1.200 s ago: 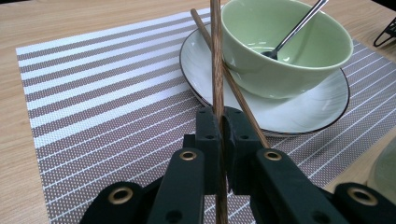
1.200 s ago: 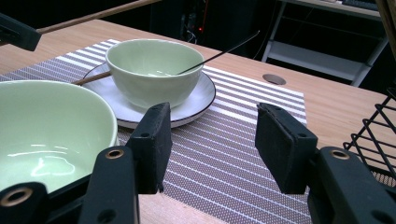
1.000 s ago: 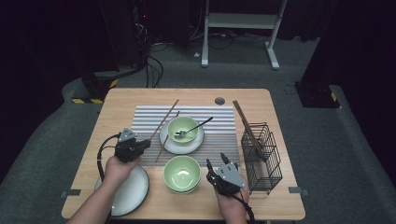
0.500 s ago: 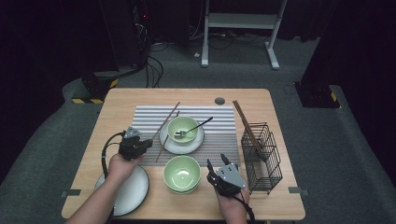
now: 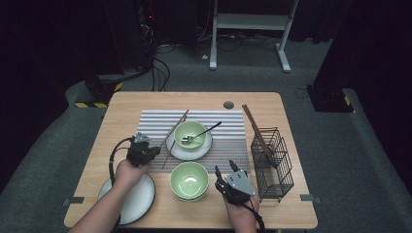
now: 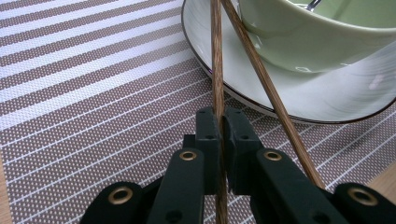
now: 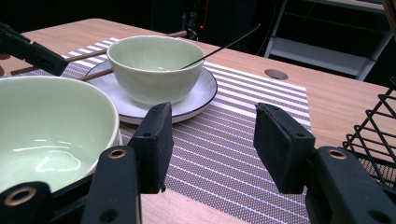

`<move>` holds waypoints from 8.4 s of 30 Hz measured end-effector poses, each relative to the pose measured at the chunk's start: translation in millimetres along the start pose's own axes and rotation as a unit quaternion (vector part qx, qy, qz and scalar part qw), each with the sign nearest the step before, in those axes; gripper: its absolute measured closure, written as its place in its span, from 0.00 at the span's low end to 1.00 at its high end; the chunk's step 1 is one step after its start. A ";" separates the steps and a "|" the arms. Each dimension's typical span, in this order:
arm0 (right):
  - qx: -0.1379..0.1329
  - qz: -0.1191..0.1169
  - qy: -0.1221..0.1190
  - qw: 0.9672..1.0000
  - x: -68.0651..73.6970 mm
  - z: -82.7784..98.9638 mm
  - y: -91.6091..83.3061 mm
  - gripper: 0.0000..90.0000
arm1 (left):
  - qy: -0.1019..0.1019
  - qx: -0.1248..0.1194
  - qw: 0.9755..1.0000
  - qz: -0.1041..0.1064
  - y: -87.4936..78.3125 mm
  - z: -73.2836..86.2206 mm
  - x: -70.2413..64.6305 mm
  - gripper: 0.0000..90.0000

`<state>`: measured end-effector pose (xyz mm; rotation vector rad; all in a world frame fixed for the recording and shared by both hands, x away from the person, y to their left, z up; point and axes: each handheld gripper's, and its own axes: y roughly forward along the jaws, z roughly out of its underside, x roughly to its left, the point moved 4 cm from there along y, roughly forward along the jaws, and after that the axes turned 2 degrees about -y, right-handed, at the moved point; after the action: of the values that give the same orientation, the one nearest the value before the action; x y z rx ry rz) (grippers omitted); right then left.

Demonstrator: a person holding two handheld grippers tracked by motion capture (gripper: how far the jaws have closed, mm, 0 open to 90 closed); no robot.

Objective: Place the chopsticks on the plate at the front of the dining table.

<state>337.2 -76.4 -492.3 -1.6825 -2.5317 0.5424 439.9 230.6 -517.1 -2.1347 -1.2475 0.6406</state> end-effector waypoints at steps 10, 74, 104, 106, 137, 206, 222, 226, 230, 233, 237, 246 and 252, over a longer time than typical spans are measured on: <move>0.004 -0.004 0.003 1.000 1.2 1.4 2.4 0.52 | -0.001 0.014 1.000 -0.007 0.2 2.0 2.2 0.94; 0.003 -0.008 -0.002 1.000 6.8 1.1 4.4 0.53 | 0.008 0.041 0.999 0.018 -8.1 12.8 -12.8 0.86; 0.003 -0.011 -0.003 1.000 8.6 0.7 4.7 0.52 | 0.009 0.033 0.999 0.033 -12.9 15.9 -18.2 0.84; 0.002 -0.012 -0.006 1.000 9.1 0.8 5.0 0.52 | 0.000 0.032 0.999 0.035 -11.3 16.9 -17.8 0.84; 0.002 -0.011 -0.005 1.000 9.1 0.3 4.3 0.52 | 0.001 0.005 0.999 0.040 -7.8 -3.2 -12.4 0.86; 0.001 -0.009 -0.007 1.000 6.5 1.5 3.7 0.52 | 0.003 0.028 1.000 0.008 0.7 3.4 -14.2 0.81; 0.001 -0.008 -0.009 1.000 6.6 1.2 3.2 0.52 | 0.025 0.039 0.999 0.024 2.6 3.2 -30.9 0.82; 0.002 -0.008 -0.008 1.000 6.5 1.3 3.2 0.52 | 0.025 0.039 0.998 0.029 3.4 3.9 -33.6 0.81; 0.001 -0.008 -0.009 1.000 6.4 1.1 3.1 0.52 | 0.027 0.041 0.998 0.031 4.0 3.9 -35.3 0.81; 0.001 -0.009 -0.008 1.000 6.4 1.2 3.1 0.52 | 0.025 0.042 0.998 0.033 4.1 3.8 -36.6 0.81; 0.001 -0.009 -0.009 1.000 6.8 1.2 3.4 0.52 | 0.027 0.042 0.998 0.034 4.8 3.2 -37.9 0.81; 0.001 -0.011 -0.009 1.000 7.5 0.8 4.5 0.52 | 0.021 0.041 0.998 0.041 4.9 3.6 -38.3 0.81; 0.000 -0.013 -0.012 1.000 8.8 0.2 5.6 0.52 | 0.016 0.040 0.998 0.046 5.0 3.5 -39.0 0.81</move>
<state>338.5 -66.6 -495.6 -1.6510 -2.5664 0.5633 423.2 194.9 -518.6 -2.1362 -1.0944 0.6812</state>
